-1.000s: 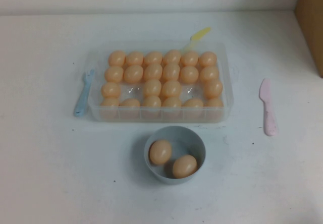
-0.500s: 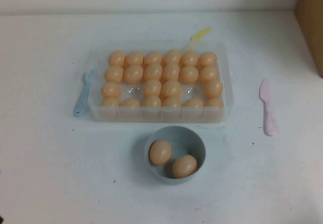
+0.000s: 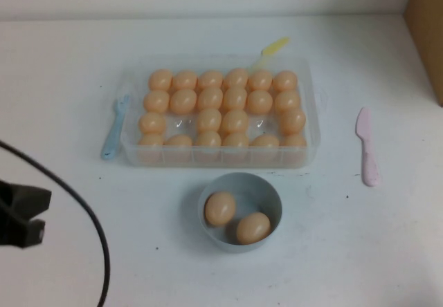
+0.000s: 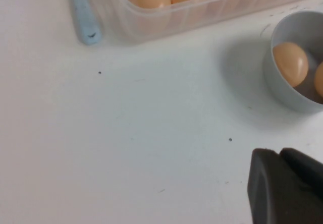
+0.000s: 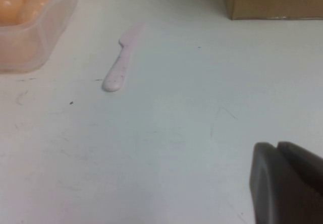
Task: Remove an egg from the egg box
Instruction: Pick up the egg from the plastic box
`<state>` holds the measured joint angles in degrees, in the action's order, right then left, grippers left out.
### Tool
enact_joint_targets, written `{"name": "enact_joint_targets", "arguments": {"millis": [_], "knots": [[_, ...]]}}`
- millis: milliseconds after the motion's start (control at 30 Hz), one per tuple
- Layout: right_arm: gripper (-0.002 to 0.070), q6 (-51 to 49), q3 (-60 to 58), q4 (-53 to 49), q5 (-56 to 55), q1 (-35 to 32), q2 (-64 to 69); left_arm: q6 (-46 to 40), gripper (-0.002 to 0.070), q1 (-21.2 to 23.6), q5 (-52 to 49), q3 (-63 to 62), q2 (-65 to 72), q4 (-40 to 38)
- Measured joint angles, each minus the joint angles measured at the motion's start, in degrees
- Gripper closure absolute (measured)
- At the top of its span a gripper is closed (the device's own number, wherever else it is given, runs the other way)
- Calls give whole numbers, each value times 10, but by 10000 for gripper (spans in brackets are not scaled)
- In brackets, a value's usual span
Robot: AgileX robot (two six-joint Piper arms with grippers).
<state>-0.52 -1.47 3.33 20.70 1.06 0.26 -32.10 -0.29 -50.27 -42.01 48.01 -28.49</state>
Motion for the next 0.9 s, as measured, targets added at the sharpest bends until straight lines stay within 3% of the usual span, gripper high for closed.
{"name": "enact_joint_targets", "arguments": {"millis": [200, 700, 800, 900], "knots": [[694, 0, 0, 0, 0, 0, 0, 0, 679, -14, -69, -134, 132, 17], [694, 0, 0, 0, 0, 0, 0, 49, 669, -184, -95, -438, 428, 139], [694, 0, 0, 0, 0, 0, 0, 49, 601, -205, -109, -498, 493, 150], [694, 0, 0, 1, 0, 0, 0, 48, 449, -223, -120, -558, 554, 155]]}}
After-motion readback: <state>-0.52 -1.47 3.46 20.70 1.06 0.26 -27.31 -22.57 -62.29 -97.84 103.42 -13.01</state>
